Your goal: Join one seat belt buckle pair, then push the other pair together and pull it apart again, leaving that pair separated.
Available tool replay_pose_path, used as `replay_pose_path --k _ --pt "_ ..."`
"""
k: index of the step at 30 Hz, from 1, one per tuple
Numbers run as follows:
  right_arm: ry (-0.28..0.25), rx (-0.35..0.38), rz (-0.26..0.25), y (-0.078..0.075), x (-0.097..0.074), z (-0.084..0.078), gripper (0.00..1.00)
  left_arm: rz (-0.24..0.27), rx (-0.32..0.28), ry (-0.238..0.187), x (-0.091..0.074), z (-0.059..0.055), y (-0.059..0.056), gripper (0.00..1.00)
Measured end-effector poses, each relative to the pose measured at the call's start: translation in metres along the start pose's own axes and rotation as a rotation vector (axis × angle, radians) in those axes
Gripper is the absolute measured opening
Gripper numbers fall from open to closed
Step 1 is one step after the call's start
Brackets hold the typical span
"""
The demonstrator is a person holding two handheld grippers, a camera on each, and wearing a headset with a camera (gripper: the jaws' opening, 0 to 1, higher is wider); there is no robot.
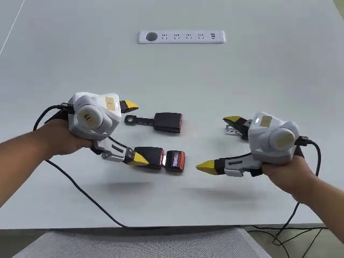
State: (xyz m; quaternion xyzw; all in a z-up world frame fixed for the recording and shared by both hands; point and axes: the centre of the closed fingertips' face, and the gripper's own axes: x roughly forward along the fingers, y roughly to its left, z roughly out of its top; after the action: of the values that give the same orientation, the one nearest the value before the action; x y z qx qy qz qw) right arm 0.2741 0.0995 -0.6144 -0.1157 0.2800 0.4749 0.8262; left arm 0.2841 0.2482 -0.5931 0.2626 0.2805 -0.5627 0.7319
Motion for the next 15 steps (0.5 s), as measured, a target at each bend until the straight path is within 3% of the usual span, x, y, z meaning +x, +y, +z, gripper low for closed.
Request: replay_pose_path --k 5,15 --pt "0.012 0.027 -0.039 -0.018 -0.020 -0.008 0.93 -0.004 0.033 0.017 -0.002 0.000 0.000 0.90" --pt "0.054 0.029 -0.069 -0.046 -0.050 -0.020 0.91 0.005 0.045 0.016 0.003 0.012 0.019 0.90"
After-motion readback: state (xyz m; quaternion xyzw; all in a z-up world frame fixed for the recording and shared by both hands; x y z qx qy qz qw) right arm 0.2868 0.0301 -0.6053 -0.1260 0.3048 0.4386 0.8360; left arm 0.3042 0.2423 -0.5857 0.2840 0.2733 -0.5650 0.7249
